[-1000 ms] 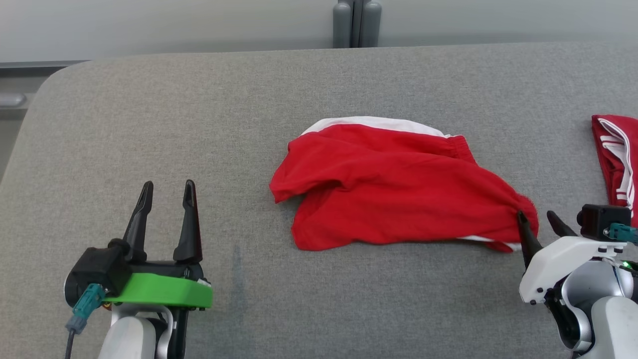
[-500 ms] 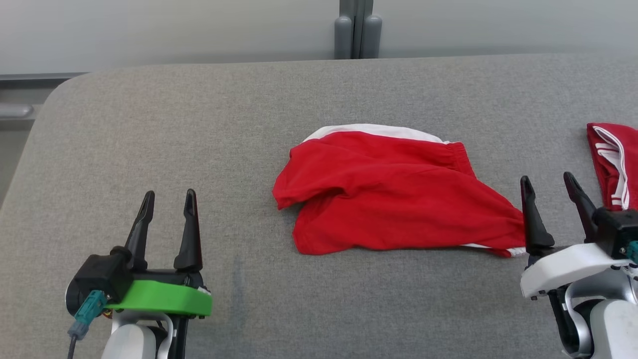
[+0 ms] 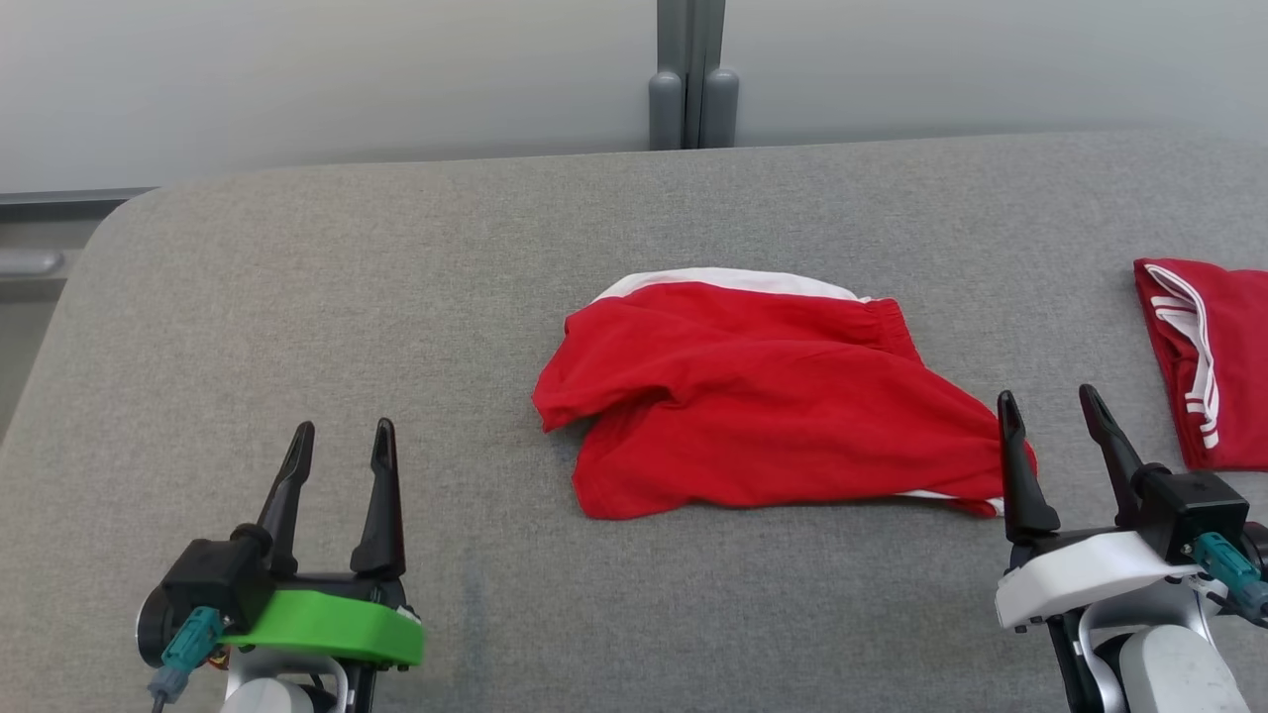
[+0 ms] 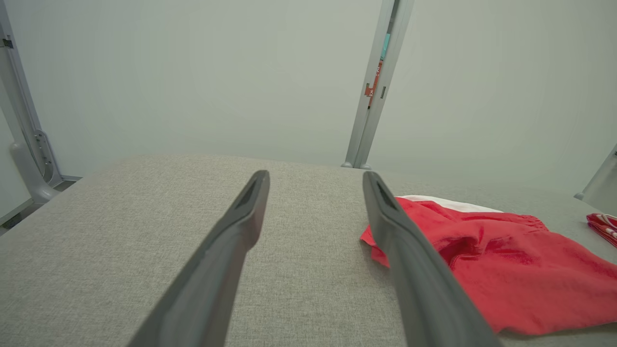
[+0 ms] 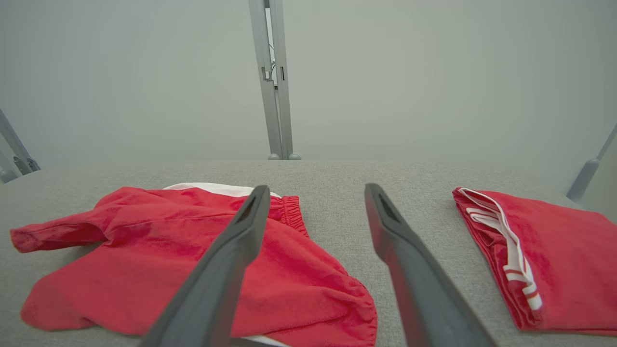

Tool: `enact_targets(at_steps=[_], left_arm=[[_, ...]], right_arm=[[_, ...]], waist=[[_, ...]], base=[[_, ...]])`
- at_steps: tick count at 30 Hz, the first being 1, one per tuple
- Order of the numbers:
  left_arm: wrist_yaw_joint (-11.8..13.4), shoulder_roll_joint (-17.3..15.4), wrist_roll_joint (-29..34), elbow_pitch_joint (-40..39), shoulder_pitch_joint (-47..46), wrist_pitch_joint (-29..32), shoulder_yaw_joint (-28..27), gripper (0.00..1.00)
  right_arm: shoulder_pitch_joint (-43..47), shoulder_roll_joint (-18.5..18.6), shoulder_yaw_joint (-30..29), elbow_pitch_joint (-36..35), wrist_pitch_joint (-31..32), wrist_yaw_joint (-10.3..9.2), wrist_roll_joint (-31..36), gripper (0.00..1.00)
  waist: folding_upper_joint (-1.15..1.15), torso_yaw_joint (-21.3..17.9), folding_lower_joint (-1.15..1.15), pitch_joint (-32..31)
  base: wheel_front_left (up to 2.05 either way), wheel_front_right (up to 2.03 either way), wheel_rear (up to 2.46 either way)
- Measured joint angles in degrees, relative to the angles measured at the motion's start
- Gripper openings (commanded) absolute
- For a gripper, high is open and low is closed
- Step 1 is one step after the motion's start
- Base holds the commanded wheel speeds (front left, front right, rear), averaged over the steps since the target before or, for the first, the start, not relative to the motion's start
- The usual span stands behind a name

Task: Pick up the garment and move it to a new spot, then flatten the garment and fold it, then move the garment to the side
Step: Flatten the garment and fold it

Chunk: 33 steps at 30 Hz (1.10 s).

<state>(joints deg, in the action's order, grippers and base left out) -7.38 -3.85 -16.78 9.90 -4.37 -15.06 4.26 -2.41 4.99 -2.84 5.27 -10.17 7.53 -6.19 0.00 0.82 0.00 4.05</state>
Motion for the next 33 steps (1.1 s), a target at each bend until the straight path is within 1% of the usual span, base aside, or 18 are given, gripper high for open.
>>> enact_targets(at_steps=[4, 7, 10, 14, 17, 20, 25, 33], left_arm=[[0.0, -0.3, 0.1, 1.3, 0.2, 0.0, 1.2, 1.00], [0.0, -0.5, -1.0, 3.1, -0.3, 0.0, 2.8, 1.00], [0.0, -1.4, -2.7, 7.0, -3.0, 1.2, 7.4, 1.00], [0.0, -2.3, -5.4, 13.2, -7.2, 6.2, 15.0, 1.00], [0.0, -2.3, -7.9, 17.6, -9.8, 9.5, 18.2, 1.00], [0.0, -2.0, -9.4, 21.2, -11.8, 11.3, 19.2, 1.00], [0.2, -1.5, -10.9, 25.1, -12.8, 13.0, 18.8, 1.00], [0.3, -1.5, -12.0, 26.7, -13.9, 12.4, 19.1, 1.00]], right_arm=[[-0.4, -0.4, 0.1, 0.7, -0.1, 0.00, -0.1, 1.00], [-0.6, -0.4, 0.4, 0.9, -0.1, 0.00, -0.1, 1.00], [-1.4, -0.5, 1.0, 1.2, -0.1, 0.00, -0.2, 1.00], [-1.7, -0.7, 1.8, 1.6, -0.1, 0.00, -0.4, 1.00], [-2.1, -0.8, 2.2, 1.9, -0.2, 0.00, -0.8, 1.00], [-2.5, -0.8, 2.2, 2.1, -0.4, 0.00, -0.8, 1.00], [-2.6, -1.0, 2.1, 2.3, -1.0, 0.00, -1.2, 1.00], [-2.7, -1.0, 2.1, 2.8, -1.5, 0.00, -1.3, 1.00]], waist=[[0.00, -0.3, 0.00, -0.2], [0.00, -0.6, 0.00, 0.1], [0.00, -1.2, 0.00, 0.4], [0.00, -2.7, 0.00, 1.0], [0.00, -4.0, 0.00, 1.6], [0.00, -5.7, 0.00, 2.2], [0.00, -8.0, 0.00, 3.1], [0.00, -9.7, 0.00, 4.3]], base=[[0.00, 0.00, 0.00], [0.00, 0.00, 0.00], [0.00, 0.00, 0.00], [0.00, 0.00, 0.00], [0.00, 0.00, 0.00], [0.00, 0.00, 0.00], [0.00, 0.00, 0.00], [0.00, 0.00, 0.00]])
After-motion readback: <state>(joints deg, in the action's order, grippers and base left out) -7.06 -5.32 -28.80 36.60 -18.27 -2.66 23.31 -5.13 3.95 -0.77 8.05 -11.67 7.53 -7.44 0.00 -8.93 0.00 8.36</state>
